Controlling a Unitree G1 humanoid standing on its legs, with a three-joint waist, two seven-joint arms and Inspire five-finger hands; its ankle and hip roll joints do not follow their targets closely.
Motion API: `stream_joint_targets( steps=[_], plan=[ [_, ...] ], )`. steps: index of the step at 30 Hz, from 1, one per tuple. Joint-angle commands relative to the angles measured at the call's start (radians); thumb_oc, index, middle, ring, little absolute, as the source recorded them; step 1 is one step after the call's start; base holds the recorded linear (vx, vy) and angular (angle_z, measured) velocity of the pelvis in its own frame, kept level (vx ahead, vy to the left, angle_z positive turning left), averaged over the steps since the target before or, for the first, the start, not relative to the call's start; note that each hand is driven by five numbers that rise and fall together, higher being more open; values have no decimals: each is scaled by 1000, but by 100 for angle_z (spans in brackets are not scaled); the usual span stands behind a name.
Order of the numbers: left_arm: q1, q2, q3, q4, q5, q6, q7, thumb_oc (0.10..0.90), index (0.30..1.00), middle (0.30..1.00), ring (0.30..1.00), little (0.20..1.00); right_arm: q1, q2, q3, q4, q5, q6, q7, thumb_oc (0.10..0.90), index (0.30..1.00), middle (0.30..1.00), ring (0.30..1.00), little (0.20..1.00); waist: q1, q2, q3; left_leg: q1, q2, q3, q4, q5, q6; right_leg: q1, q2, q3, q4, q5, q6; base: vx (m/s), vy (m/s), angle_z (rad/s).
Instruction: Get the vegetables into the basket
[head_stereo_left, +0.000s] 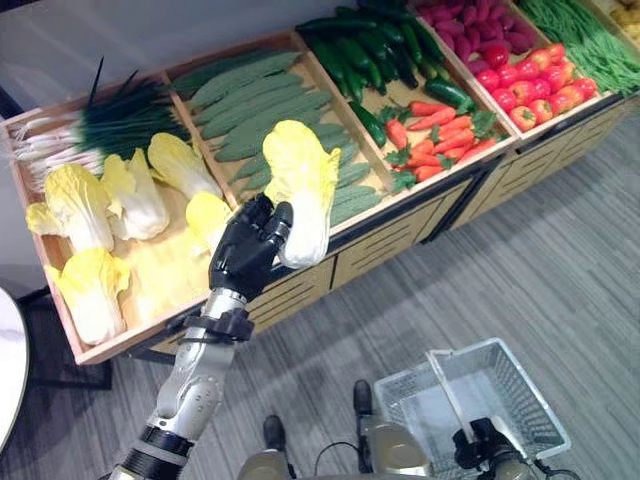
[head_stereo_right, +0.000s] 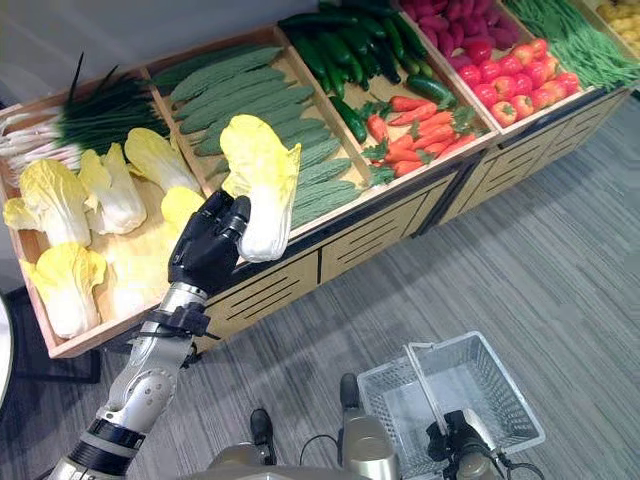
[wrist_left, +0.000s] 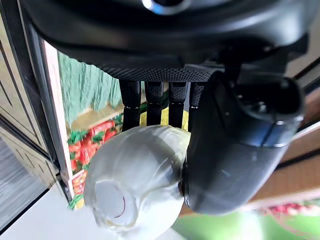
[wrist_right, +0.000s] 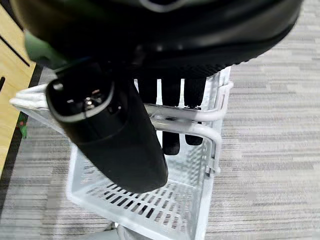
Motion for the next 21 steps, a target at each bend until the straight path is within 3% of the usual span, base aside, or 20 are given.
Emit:
stream_joint_targets(
  steps=[1,4,5,6,7,10,11,12,14,15,18,21],
  plan=[
    [-129,7,7,-87,58,-96,-22,400,300,300,300,300,-4,4,34,5,10,-15,-27,400,300,300,300,300,4,-74,-31,16,-4,-1,98,-103,-5,6,-101,72,81,-100,119,-40,108,-20],
    [-138,1,-12,-79,66,-92,-26,400,300,300,300,300,-9,3,30,7,14,-11,-28,400,300,300,300,300,4,-83,-25,3,-10,11,132,-122,4,-10,-104,89,107,-97,127,-45,109,-27],
    [-157,-10,-51,-64,96,-92,-16,400,300,300,300,300,4,8,22,-7,17,-8,-24,400,300,300,300,300,-17,-95,-19,9,-37,40,117,-129,19,-41,-118,118,118,-48,169,-66,172,-36],
    [-158,-10,-51,-64,97,-92,-16,400,300,300,300,300,4,8,22,-7,17,-8,-24,400,300,300,300,300,-15,-95,-20,9,-37,42,116,-129,20,-42,-118,120,118,-48,169,-127,276,-23],
    [-167,-16,-74,-56,110,-91,-16,400,300,300,300,300,3,17,25,-1,20,-2,-19,400,300,300,300,300,-29,-98,-19,9,-52,69,107,-129,27,-71,-125,144,109,14,182,-61,106,-20],
    [-170,-14,-89,-42,126,-90,-20,400,300,300,300,300,4,32,22,2,26,2,-17,400,300,300,300,300,-36,-102,-12,-4,-49,104,125,-136,30,-110,-130,154,106,60,182,-131,86,-53],
    [-174,0,-103,-19,146,-89,-24,400,300,300,300,300,9,42,23,5,35,3,-13,400,300,300,300,300,-40,-100,1,-13,-41,136,151,-150,38,-123,-142,109,127,43,182,-88,54,-77],
    [-174,1,-103,-19,146,-89,-24,400,300,300,300,300,9,43,23,5,35,3,-13,400,300,300,300,300,-39,-102,-1,-16,-43,138,151,-147,38,-127,-144,111,127,45,182,-130,101,-71],
    [-182,8,-110,7,170,-85,-18,400,300,300,300,300,17,45,19,2,42,3,-16,400,300,300,300,300,-32,-95,10,-21,-35,170,169,-159,52,-119,-166,16,195,-15,174,-147,107,-66],
    [-68,86,16,-99,86,-74,-75,400,300,300,300,300,29,28,-28,3,57,-3,-26,400,300,300,300,300,1,-73,15,-34,-26,188,174,-149,58,-94,-182,-63,248,-59,150,-147,88,-48],
    [-35,96,72,-39,27,-57,-107,400,300,300,300,300,51,27,-28,-9,56,-6,-10,400,300,300,300,300,10,-63,4,-29,-17,207,164,-160,57,-75,-183,-99,336,-119,142,-70,82,-51],
    [14,81,113,13,19,-57,-128,400,300,300,300,300,48,24,-34,-17,53,-13,14,400,300,300,300,300,39,-69,-14,-33,-6,249,168,-148,51,-27,-197,-180,352,-147,135,-35,-53,-40]
  ],
)
